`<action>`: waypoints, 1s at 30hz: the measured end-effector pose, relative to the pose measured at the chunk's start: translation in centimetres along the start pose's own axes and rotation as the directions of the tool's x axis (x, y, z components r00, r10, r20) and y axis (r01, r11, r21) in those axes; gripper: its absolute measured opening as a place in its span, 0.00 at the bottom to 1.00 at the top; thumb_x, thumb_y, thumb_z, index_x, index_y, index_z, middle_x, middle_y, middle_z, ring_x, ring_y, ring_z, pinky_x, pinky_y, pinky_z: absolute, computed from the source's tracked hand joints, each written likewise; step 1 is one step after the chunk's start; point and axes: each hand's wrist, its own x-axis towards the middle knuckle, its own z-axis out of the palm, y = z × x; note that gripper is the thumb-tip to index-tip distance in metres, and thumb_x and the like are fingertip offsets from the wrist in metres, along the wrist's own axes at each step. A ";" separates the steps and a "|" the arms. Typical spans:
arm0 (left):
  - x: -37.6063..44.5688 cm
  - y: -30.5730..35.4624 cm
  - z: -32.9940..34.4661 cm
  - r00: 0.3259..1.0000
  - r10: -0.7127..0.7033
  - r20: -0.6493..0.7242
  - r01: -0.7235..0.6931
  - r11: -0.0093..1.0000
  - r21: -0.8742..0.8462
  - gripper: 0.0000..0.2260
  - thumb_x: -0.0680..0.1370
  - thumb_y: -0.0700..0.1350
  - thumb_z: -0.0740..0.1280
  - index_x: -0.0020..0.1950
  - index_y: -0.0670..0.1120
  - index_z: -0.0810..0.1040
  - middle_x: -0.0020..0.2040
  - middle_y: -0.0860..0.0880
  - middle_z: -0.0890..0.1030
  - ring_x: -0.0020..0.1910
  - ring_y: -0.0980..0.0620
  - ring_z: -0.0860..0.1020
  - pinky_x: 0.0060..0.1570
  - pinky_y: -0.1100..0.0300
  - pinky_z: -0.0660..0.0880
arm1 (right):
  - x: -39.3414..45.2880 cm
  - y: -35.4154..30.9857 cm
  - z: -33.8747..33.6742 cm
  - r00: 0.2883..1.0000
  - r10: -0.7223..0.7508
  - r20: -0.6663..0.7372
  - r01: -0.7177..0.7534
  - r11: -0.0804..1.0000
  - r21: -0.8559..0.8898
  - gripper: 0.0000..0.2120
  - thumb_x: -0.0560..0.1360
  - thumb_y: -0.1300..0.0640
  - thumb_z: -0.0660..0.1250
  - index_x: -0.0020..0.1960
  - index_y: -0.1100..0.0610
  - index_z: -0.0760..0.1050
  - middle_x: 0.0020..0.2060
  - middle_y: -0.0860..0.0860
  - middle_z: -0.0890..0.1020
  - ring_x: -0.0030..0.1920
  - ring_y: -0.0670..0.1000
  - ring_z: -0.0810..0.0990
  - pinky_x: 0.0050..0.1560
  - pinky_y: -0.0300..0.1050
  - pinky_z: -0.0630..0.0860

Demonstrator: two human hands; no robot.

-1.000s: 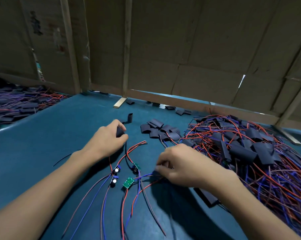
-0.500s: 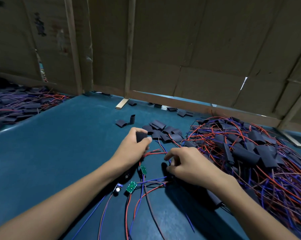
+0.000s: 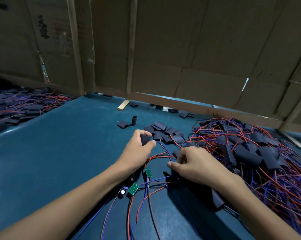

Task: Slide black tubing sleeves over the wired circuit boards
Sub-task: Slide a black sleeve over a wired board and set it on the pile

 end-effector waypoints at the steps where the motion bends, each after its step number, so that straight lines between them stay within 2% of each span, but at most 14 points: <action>1: 0.0 0.0 0.0 1.000 -0.003 -0.001 0.003 1.000 0.001 0.06 0.80 0.52 0.67 0.54 0.58 0.71 0.57 0.55 0.77 0.55 0.60 0.74 0.48 0.59 0.68 | -0.1 0.0 -0.3 0.999 0.000 0.044 0.000 1.000 0.004 0.21 0.72 0.34 0.68 0.39 0.52 0.78 0.37 0.47 0.82 0.43 0.51 0.81 0.44 0.46 0.78; 4: 0.1 -0.1 0.0 1.000 -0.006 -0.012 0.006 1.000 0.015 0.06 0.80 0.52 0.68 0.54 0.58 0.72 0.58 0.54 0.77 0.58 0.56 0.75 0.52 0.56 0.68 | -0.4 -0.3 -1.1 0.980 0.009 0.197 -0.004 1.000 -0.024 0.22 0.70 0.33 0.70 0.45 0.53 0.82 0.41 0.50 0.85 0.44 0.50 0.83 0.45 0.45 0.81; 7: 0.1 -0.1 0.0 1.000 -0.004 -0.001 0.004 1.000 0.023 0.06 0.80 0.52 0.67 0.53 0.59 0.71 0.59 0.52 0.78 0.60 0.54 0.75 0.54 0.56 0.67 | -0.5 -0.6 -1.4 0.969 0.026 0.247 -0.027 1.000 0.001 0.16 0.70 0.40 0.73 0.45 0.53 0.83 0.32 0.50 0.83 0.30 0.47 0.80 0.30 0.39 0.77; 9: 0.1 -0.1 0.0 1.000 -0.002 0.015 0.002 0.999 0.033 0.06 0.80 0.53 0.67 0.54 0.59 0.71 0.59 0.52 0.77 0.60 0.53 0.75 0.55 0.56 0.67 | -0.5 -0.6 -1.3 0.965 0.039 0.261 -0.057 0.996 0.062 0.10 0.70 0.47 0.73 0.43 0.54 0.83 0.29 0.50 0.83 0.25 0.48 0.78 0.26 0.38 0.75; 13: 0.2 -0.1 0.2 0.999 0.015 0.030 -0.016 0.999 0.042 0.07 0.79 0.53 0.68 0.54 0.59 0.71 0.56 0.52 0.78 0.58 0.52 0.76 0.55 0.56 0.69 | -0.1 -0.4 -1.0 0.987 0.055 0.154 -0.078 0.986 0.145 0.10 0.68 0.49 0.70 0.40 0.55 0.83 0.32 0.54 0.85 0.21 0.45 0.75 0.26 0.42 0.77; 16: 0.3 -0.3 0.4 0.998 0.046 0.051 -0.050 0.996 0.070 0.07 0.79 0.53 0.68 0.55 0.57 0.71 0.50 0.53 0.77 0.51 0.53 0.75 0.50 0.56 0.69 | 0.6 0.2 -1.4 0.998 0.049 0.045 -0.062 0.934 0.351 0.07 0.68 0.49 0.71 0.40 0.52 0.84 0.33 0.52 0.84 0.27 0.43 0.78 0.33 0.45 0.79; 18: 0.3 -0.4 0.4 0.996 0.060 0.060 -0.065 0.994 0.087 0.07 0.80 0.53 0.67 0.55 0.57 0.72 0.45 0.56 0.75 0.46 0.56 0.75 0.46 0.58 0.69 | 0.8 0.6 -1.9 0.997 0.080 0.021 -0.079 0.838 0.540 0.06 0.67 0.50 0.71 0.40 0.51 0.85 0.34 0.53 0.85 0.32 0.47 0.80 0.35 0.47 0.79; 20: 0.2 -0.4 0.4 0.995 0.075 0.068 -0.081 0.994 0.079 0.05 0.81 0.52 0.65 0.55 0.57 0.72 0.40 0.56 0.74 0.41 0.56 0.74 0.42 0.58 0.68 | 0.9 0.9 -2.3 0.994 0.108 0.020 -0.094 0.736 0.670 0.05 0.70 0.55 0.70 0.39 0.50 0.86 0.32 0.55 0.83 0.31 0.49 0.77 0.30 0.42 0.75; 22: 0.0 -0.4 0.4 0.992 0.092 0.086 -0.098 0.993 0.069 0.02 0.82 0.51 0.64 0.54 0.56 0.72 0.37 0.55 0.74 0.38 0.55 0.72 0.40 0.58 0.67 | 0.9 1.1 -2.9 0.992 0.126 0.014 -0.090 0.625 0.776 0.08 0.73 0.60 0.68 0.40 0.57 0.86 0.30 0.54 0.80 0.32 0.50 0.75 0.29 0.41 0.73; 24: -0.1 -0.3 0.4 0.990 0.098 0.100 -0.107 0.991 0.080 0.01 0.82 0.51 0.63 0.53 0.56 0.72 0.36 0.55 0.73 0.35 0.57 0.71 0.39 0.58 0.67 | 0.8 1.2 -3.7 0.990 0.143 0.000 -0.066 0.460 0.885 0.09 0.75 0.64 0.66 0.41 0.63 0.84 0.34 0.55 0.79 0.35 0.53 0.77 0.33 0.45 0.73; 27: -0.3 -0.1 0.3 0.987 0.105 0.124 -0.118 0.987 0.107 0.02 0.83 0.52 0.62 0.53 0.57 0.72 0.36 0.54 0.74 0.31 0.60 0.71 0.38 0.59 0.68 | 0.4 1.1 -5.0 0.984 0.169 -0.050 0.007 0.247 0.969 0.07 0.77 0.67 0.64 0.45 0.66 0.80 0.34 0.55 0.81 0.34 0.54 0.82 0.40 0.52 0.77; 30: -0.5 0.0 0.4 0.977 0.126 0.174 -0.151 0.978 0.143 0.03 0.82 0.52 0.64 0.54 0.55 0.72 0.38 0.51 0.76 0.36 0.54 0.73 0.44 0.54 0.73 | 0.2 1.1 -6.1 0.977 0.200 -0.074 0.073 0.014 0.997 0.05 0.77 0.67 0.62 0.45 0.65 0.75 0.35 0.56 0.74 0.33 0.56 0.82 0.38 0.53 0.82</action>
